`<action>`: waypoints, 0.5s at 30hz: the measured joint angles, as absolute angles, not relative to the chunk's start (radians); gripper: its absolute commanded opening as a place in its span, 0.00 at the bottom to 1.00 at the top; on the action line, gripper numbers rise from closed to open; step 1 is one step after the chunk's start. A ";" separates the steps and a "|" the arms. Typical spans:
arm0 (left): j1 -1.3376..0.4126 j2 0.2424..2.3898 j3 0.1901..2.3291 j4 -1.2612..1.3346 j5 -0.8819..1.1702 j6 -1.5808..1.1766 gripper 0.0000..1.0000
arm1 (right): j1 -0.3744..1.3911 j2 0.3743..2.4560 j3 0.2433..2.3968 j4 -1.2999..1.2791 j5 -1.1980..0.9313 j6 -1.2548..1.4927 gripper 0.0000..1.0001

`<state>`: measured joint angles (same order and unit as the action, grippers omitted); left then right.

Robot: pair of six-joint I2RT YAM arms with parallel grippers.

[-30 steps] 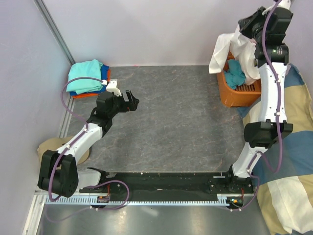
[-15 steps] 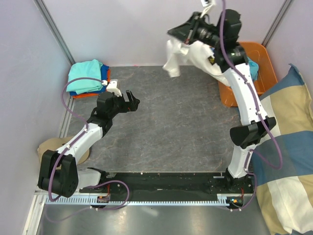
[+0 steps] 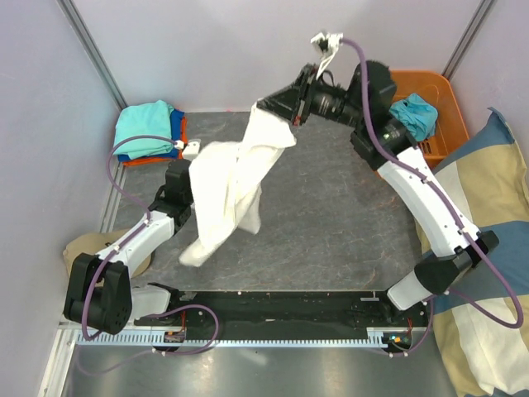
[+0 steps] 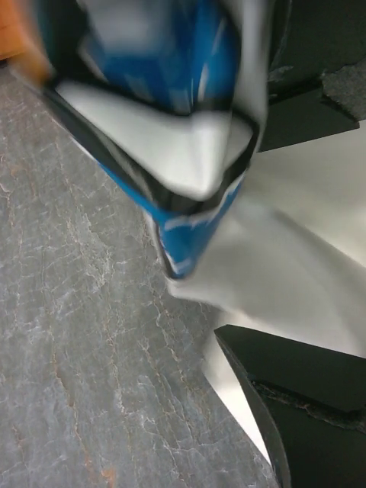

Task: Fold and stack the t-shirts
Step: Move the tshirt to the center of the board

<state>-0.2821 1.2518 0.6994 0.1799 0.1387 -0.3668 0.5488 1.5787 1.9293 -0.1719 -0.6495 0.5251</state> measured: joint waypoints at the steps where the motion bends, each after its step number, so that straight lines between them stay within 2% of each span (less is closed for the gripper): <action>1: -0.282 1.250 0.697 0.178 0.139 -0.367 1.00 | 0.548 1.554 1.850 -0.162 -0.623 0.517 0.00; 8: -0.282 1.245 0.680 0.158 0.138 -0.367 1.00 | 0.545 1.538 1.439 -0.207 -0.393 0.459 0.00; 15: -0.293 1.255 0.675 0.157 0.141 -0.369 1.00 | 0.543 1.536 1.364 -0.267 -0.199 0.419 0.00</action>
